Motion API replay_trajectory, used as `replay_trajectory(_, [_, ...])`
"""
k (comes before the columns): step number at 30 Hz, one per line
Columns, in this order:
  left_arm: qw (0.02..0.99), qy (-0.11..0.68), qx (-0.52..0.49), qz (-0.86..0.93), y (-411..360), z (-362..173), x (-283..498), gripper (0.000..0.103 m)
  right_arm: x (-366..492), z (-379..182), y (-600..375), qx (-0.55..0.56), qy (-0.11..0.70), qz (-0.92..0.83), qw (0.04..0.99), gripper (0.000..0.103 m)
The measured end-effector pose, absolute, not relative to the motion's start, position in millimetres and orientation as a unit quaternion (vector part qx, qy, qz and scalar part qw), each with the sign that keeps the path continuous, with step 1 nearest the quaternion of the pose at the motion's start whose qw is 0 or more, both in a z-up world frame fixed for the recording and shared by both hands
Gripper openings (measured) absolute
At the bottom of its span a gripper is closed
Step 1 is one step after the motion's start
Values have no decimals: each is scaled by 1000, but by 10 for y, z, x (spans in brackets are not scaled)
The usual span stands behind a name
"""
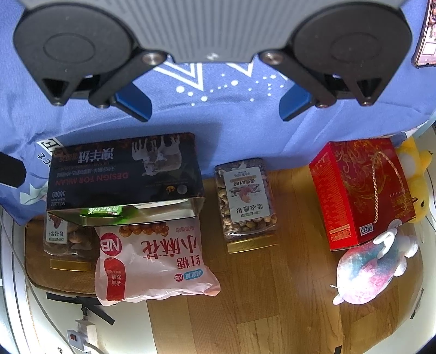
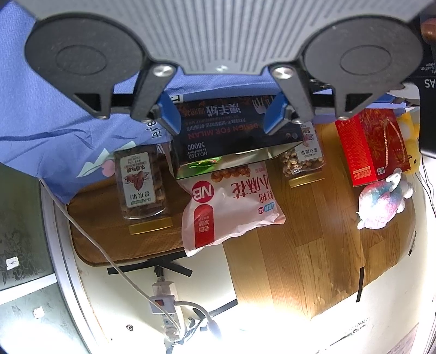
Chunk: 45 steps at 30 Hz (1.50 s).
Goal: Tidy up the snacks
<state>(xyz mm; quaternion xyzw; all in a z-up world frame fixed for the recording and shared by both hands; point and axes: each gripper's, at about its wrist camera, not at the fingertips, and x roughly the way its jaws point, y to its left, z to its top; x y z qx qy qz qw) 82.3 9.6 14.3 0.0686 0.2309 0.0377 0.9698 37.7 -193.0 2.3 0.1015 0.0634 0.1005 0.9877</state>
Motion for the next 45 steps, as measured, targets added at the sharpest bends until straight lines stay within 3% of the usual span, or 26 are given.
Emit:
replay_trajectory(15, [974,208,71,50,108,199,764,103,298,46,-1870,79,34,99,991,70])
replay_trajectory(26, [987,145,47,42,156,326,605,103,303,36,-1885,82,33,97,991,70])
replay_trajectory(45, [983,179,35,35,156,269,641,103,314,37,-1882,82,36,96,991,71])
